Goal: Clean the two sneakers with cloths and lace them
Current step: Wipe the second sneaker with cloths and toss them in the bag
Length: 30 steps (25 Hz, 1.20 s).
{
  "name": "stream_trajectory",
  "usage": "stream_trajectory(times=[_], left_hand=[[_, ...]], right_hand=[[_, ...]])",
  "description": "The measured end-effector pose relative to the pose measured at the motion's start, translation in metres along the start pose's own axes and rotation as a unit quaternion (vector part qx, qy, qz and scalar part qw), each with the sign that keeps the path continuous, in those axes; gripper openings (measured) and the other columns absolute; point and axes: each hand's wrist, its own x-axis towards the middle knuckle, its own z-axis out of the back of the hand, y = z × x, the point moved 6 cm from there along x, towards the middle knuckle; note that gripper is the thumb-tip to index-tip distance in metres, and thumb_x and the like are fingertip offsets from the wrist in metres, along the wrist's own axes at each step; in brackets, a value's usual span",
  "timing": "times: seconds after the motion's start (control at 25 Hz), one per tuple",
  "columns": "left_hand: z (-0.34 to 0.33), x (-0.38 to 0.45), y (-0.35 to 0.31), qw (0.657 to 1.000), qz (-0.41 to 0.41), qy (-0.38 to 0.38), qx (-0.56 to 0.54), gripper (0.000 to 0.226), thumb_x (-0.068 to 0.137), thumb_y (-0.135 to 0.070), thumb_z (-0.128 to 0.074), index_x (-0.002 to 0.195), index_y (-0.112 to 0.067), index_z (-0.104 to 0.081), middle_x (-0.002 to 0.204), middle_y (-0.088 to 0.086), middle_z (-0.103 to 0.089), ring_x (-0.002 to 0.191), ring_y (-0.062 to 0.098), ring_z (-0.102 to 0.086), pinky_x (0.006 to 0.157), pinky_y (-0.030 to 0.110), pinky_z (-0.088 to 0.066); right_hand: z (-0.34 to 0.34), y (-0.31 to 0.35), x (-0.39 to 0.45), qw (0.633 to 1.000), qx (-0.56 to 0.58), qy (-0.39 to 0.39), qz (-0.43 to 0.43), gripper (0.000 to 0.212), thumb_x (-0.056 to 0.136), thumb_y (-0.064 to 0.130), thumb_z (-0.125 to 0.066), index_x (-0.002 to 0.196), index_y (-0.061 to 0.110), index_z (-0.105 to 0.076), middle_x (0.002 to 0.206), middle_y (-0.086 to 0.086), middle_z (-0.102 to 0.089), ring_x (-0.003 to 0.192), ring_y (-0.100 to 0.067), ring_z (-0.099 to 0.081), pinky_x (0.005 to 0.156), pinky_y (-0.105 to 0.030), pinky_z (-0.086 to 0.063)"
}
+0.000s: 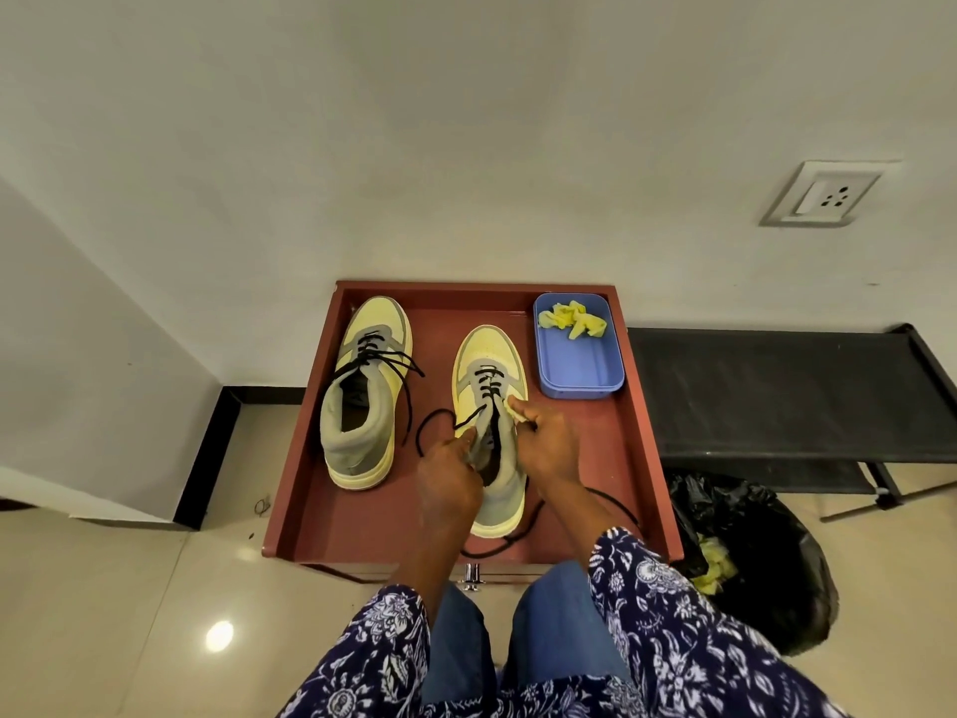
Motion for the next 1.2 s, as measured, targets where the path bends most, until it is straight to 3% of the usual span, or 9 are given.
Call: stream_trajectory(times=[0.08,0.32,0.56,0.8,0.96,1.2], left_hand=[[-0.002,0.001,0.002,1.000,0.014,-0.004,-0.010,0.051,0.083,0.005,-0.045,0.128,-0.018,-0.055,0.120,0.012,-0.060,0.107,0.030,-0.058,0.086,0.032,-0.046],[-0.005,0.003,0.006,1.000,0.016,-0.015,-0.010,0.049,0.083,0.005,-0.046,0.127,-0.014,-0.056,0.123,0.012,-0.058,0.107,0.029,-0.058,0.086,0.029,-0.044],[-0.005,0.003,0.005,0.999,0.027,-0.021,-0.008,0.048,0.084,0.005,-0.045,0.126,-0.014,-0.056,0.123,0.012,-0.057,0.109,0.028,-0.056,0.087,0.028,-0.042],[-0.005,0.003,0.006,1.000,0.012,-0.004,0.011,0.042,0.084,0.003,-0.047,0.122,-0.008,-0.059,0.121,0.010,-0.060,0.107,0.026,-0.058,0.084,0.026,-0.042],[-0.003,0.004,0.005,1.000,0.008,0.013,0.008,0.049,0.084,0.001,-0.049,0.129,-0.016,-0.054,0.127,0.009,-0.057,0.113,0.027,-0.056,0.089,0.026,-0.042],[0.001,0.004,0.009,1.000,-0.001,0.017,0.022,0.049,0.084,0.003,-0.048,0.130,-0.014,-0.053,0.127,0.011,-0.058,0.113,0.027,-0.056,0.092,0.027,-0.042]], right_hand=[[0.000,-0.011,-0.009,0.999,0.017,-0.020,-0.021,0.038,0.086,-0.006,-0.047,0.118,0.007,-0.062,0.122,-0.010,-0.063,0.115,-0.022,-0.057,0.091,-0.011,-0.034],[-0.010,-0.048,-0.050,0.988,0.103,-0.070,-0.094,0.033,0.087,-0.004,-0.052,0.115,0.007,-0.064,0.113,-0.010,-0.066,0.106,-0.022,-0.060,0.097,-0.037,-0.048],[-0.020,-0.063,-0.087,0.973,0.161,-0.072,-0.147,0.035,0.086,-0.007,-0.052,0.116,0.006,-0.063,0.112,-0.005,-0.063,0.106,-0.019,-0.058,0.091,-0.024,-0.046],[-0.014,-0.065,-0.054,0.959,0.157,-0.071,-0.225,0.037,0.084,-0.006,-0.050,0.116,0.008,-0.064,0.118,-0.008,-0.066,0.108,-0.024,-0.061,0.098,-0.033,-0.048],[-0.013,-0.062,-0.025,0.955,0.166,-0.031,-0.244,0.042,0.083,-0.005,-0.045,0.116,0.011,-0.064,0.115,-0.009,-0.067,0.094,-0.023,-0.061,0.087,-0.035,-0.051],[-0.020,-0.064,-0.040,0.962,0.151,0.020,-0.228,0.045,0.087,-0.004,-0.044,0.127,0.013,-0.055,0.123,-0.002,-0.062,0.109,-0.024,-0.060,0.098,-0.037,-0.049]])
